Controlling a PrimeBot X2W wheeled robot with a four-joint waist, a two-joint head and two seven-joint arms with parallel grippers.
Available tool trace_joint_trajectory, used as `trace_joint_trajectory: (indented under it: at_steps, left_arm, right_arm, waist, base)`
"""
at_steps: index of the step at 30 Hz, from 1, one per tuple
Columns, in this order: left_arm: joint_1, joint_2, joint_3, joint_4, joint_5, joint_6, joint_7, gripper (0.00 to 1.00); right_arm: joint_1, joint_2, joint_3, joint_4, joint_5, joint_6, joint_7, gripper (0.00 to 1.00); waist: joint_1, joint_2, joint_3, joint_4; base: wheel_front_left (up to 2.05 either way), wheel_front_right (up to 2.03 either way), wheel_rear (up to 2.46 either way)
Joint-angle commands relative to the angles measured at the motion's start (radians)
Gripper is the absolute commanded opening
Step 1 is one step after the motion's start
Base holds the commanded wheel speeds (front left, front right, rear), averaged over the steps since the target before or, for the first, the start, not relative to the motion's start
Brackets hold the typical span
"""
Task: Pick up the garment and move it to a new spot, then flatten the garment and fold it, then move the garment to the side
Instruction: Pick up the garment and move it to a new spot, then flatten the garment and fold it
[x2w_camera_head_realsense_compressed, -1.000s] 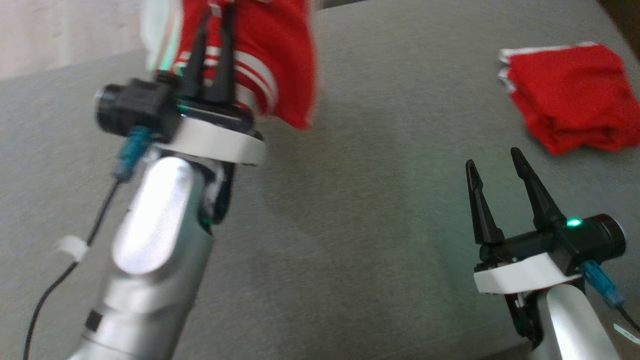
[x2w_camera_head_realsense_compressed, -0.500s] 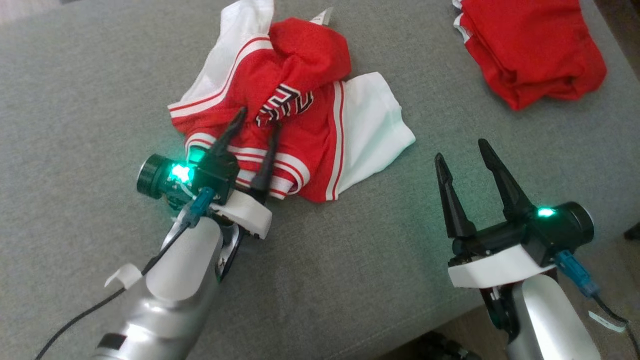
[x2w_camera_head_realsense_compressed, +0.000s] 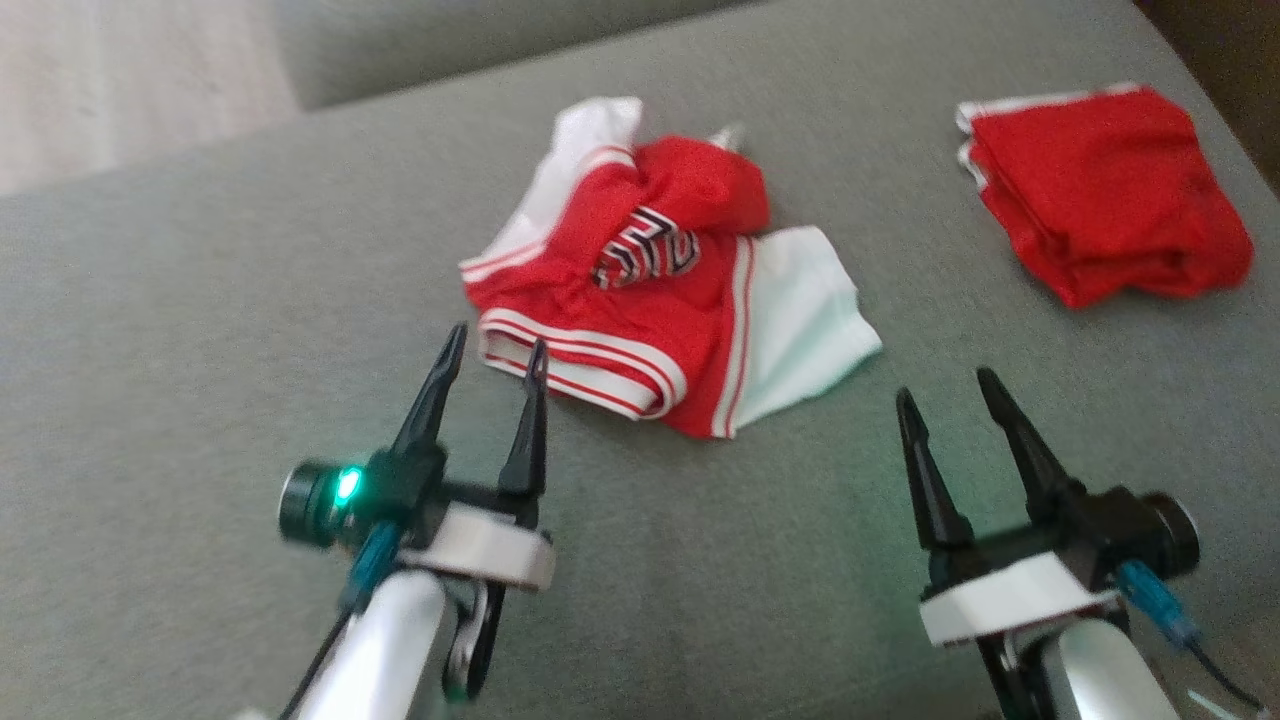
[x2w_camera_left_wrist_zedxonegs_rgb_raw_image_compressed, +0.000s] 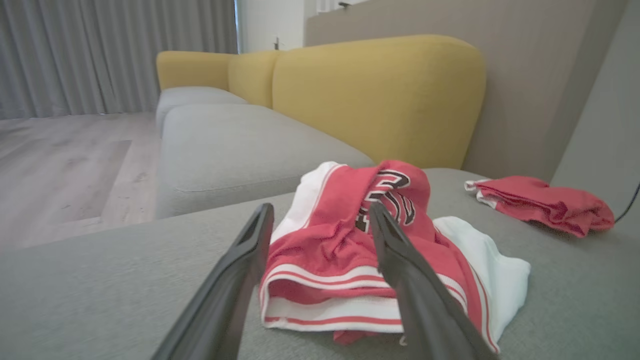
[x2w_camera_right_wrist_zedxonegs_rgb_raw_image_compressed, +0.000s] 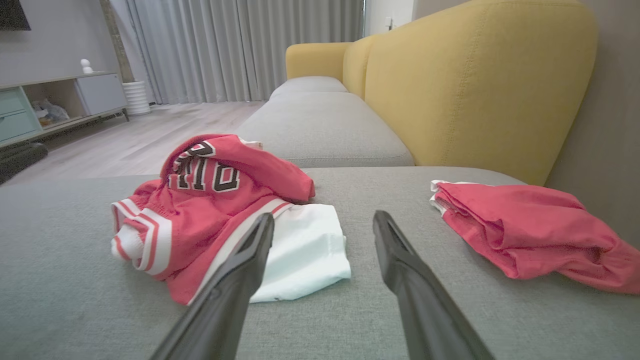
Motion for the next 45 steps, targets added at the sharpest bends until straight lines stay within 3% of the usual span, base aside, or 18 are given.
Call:
trace_joint_trajectory:
  at_steps: [1,7,15,45]
  left_arm:
    - [0.015,0.0,0.047,-0.056,-0.01,0.01,-0.009,1.0]
    - [0.209,-0.005,0.118,-0.191,-0.011,0.017,-0.009,1.0]
    - [0.394,-0.007,0.175,-0.271,-0.029,0.023,-0.009,1.0]
    - [0.441,-0.007,0.182,-0.278,-0.02,0.05,-0.009,1.0]
  right_arm:
    - [0.001,0.0,0.012,-0.025,0.005,-0.001,-0.005,1.0]
    - [0.067,0.0,-0.026,-0.027,0.015,-0.001,-0.005,1.0]
    - [0.153,0.0,-0.076,-0.038,-0.035,-0.001,-0.005,1.0]
    - [0.191,0.0,-0.08,-0.024,-0.009,-0.001,-0.005,1.0]
  waist:
    - [0.0003,0.0,-0.099,0.091]
    - [0.0003,0.0,-0.165,0.166]
    - [0.0003,0.0,-0.22,0.239]
    - [0.0003,0.0,-0.241,0.28]
  base:
    - [0.0,0.0,0.0]
    - [0.0,0.0,0.0]
    - [0.0,0.0,0.0]
    - [0.0,0.0,0.0]
